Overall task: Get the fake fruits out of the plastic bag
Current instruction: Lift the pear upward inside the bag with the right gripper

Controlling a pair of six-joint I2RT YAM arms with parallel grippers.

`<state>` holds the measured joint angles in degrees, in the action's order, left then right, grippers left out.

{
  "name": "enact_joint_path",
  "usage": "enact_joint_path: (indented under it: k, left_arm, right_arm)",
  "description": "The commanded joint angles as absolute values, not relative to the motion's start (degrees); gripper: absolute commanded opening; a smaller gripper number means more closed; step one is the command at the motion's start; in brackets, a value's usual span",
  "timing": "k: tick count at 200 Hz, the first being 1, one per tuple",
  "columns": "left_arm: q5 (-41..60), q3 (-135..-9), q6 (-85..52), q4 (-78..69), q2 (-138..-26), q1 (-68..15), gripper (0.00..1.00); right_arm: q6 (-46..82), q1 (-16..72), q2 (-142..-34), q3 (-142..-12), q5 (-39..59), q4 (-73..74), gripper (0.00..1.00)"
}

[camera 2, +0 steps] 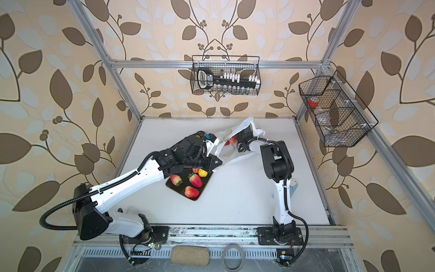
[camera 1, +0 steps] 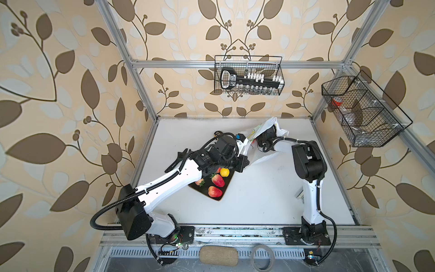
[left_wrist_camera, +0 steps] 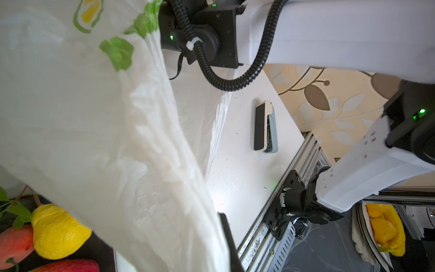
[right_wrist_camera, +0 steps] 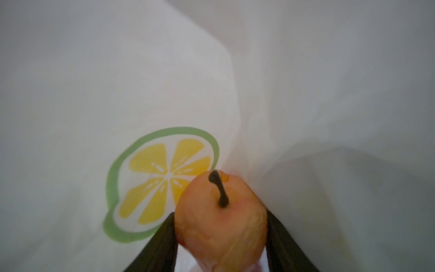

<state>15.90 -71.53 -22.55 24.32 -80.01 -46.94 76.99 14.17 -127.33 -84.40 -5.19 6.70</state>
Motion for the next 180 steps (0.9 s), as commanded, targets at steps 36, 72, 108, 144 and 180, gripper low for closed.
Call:
enact_joint_path:
  k: [36,72,108,144,180]
  left_arm:
    - [12.47,-71.66,-23.4,24.01,-77.74,-47.55,0.0]
    - [10.0,-73.72,-24.45,23.15,-79.14,-47.55,0.0]
    - [5.25,-74.31,-25.61,20.42,-80.12,-47.55,0.0]
    - [1.12,-75.83,-25.79,18.46,-82.17,-47.46,0.0]
    - [-2.11,-78.64,-24.94,17.26,-85.92,-47.25,0.0]
  right_arm:
    - [74.9,13.98,-126.62,-82.69,-2.72,7.3,0.38]
    - [71.02,13.98,-119.81,-75.94,0.42,13.02,0.34]
    - [67.64,13.9,-112.65,-68.64,3.35,15.23,0.34]
    - [64.97,13.86,-105.96,-61.2,5.67,16.01,0.34]
    - [63.21,13.84,-101.04,-56.4,8.38,14.52,0.34]
